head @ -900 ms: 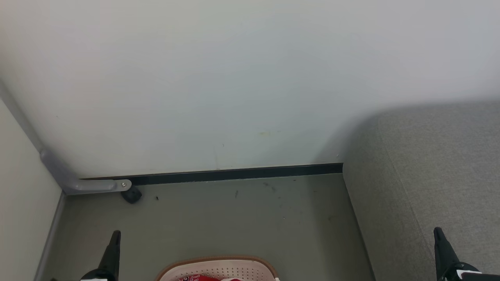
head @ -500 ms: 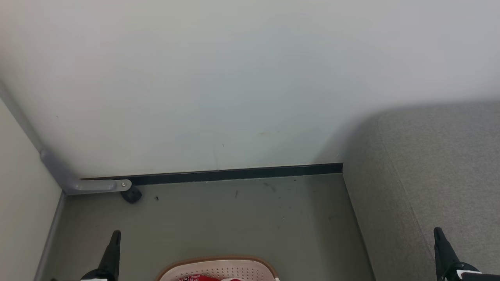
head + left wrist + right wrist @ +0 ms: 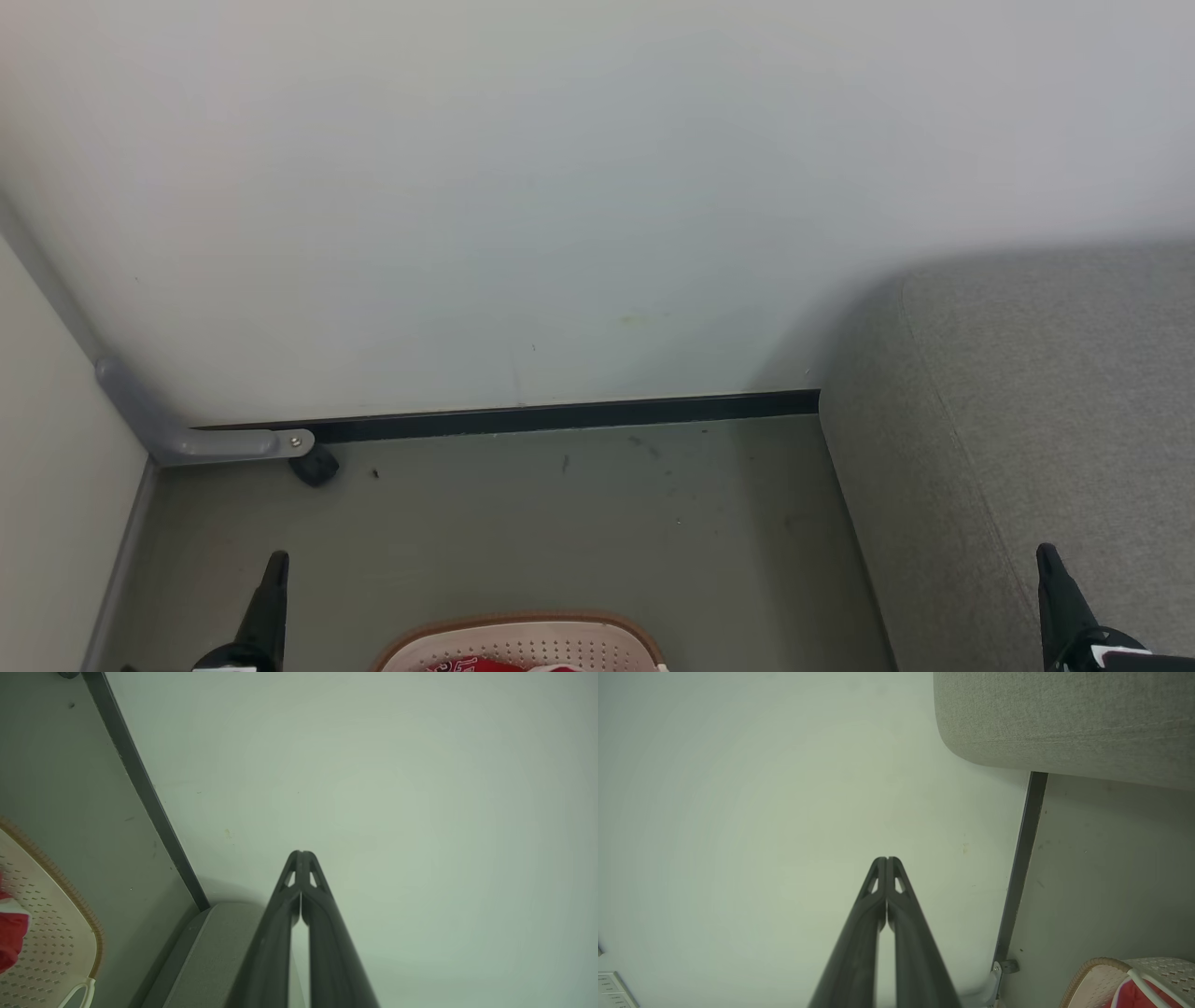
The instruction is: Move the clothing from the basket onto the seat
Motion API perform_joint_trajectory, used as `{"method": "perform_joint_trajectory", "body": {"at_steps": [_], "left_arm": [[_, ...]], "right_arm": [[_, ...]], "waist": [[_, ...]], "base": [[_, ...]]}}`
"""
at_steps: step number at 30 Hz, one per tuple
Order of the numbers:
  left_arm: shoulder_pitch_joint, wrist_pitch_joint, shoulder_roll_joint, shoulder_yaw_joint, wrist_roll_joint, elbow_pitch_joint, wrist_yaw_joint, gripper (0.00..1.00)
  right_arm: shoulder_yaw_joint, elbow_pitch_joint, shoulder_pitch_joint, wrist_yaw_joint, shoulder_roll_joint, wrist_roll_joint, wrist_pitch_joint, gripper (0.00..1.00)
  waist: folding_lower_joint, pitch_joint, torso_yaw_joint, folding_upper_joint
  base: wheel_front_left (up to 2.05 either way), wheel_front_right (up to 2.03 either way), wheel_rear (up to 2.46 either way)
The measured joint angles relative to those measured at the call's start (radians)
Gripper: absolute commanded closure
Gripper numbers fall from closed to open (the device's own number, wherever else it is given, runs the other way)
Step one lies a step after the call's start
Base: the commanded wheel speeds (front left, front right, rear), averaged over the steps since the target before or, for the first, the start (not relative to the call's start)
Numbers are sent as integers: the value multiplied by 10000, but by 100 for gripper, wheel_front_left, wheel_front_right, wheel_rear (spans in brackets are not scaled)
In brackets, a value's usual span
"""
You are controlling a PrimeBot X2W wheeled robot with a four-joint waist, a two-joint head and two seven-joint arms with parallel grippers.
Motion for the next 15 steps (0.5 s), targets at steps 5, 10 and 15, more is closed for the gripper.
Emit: {"method": "perform_joint_trajectory", "body": {"at_steps": [5,10,15], "left_arm": [[0,0,0,0,0,0,0,100],[0,0,0,0,0,0,0,100],[0,0,0,0,0,0,0,100]], "right_arm": [[0,0,0,0,0,0,0,100],[0,0,0,0,0,0,0,100],[0,0,0,0,0,0,0,100]], "waist": [[0,0,0,0],[1,0,0,0],[0,0,0,0]], "base": [[0,0,0],[0,0,0],[0,0,0]]}}
